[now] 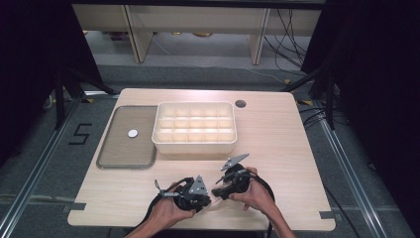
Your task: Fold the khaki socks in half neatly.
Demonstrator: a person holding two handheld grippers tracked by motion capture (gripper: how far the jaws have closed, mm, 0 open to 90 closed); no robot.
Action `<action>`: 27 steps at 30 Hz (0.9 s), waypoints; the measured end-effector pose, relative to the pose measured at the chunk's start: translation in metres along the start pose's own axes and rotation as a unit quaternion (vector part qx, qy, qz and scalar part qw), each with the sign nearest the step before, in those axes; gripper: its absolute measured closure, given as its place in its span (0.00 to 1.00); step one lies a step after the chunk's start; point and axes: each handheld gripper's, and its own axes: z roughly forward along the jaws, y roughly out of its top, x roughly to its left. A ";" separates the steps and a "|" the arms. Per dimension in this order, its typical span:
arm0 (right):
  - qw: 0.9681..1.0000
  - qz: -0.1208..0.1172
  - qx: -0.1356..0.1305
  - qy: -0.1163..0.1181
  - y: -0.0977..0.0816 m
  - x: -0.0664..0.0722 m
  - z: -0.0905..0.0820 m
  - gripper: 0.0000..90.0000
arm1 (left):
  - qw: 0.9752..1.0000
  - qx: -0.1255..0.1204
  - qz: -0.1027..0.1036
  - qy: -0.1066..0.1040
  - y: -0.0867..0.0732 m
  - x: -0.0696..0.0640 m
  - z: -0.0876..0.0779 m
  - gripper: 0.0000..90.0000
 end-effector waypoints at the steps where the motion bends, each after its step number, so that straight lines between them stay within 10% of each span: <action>1: 1.000 -0.006 -0.007 0.002 -0.001 -0.001 0.001 0.38 | 1.000 0.000 0.000 0.000 0.000 0.000 0.000 0.92; 15: 0.999 0.033 -0.020 0.035 -0.009 0.004 -0.001 0.74 | 1.000 -0.011 0.001 -0.008 -0.002 0.002 -0.001 0.87; 19: 0.999 0.036 -0.019 0.027 -0.009 0.007 -0.002 0.75 | 0.997 -0.061 -0.054 -0.008 -0.016 0.004 -0.016 0.70; 27: 0.999 0.030 -0.022 0.014 -0.008 0.011 -0.002 0.75 | 0.993 -0.068 -0.095 0.004 -0.046 0.012 -0.041 0.57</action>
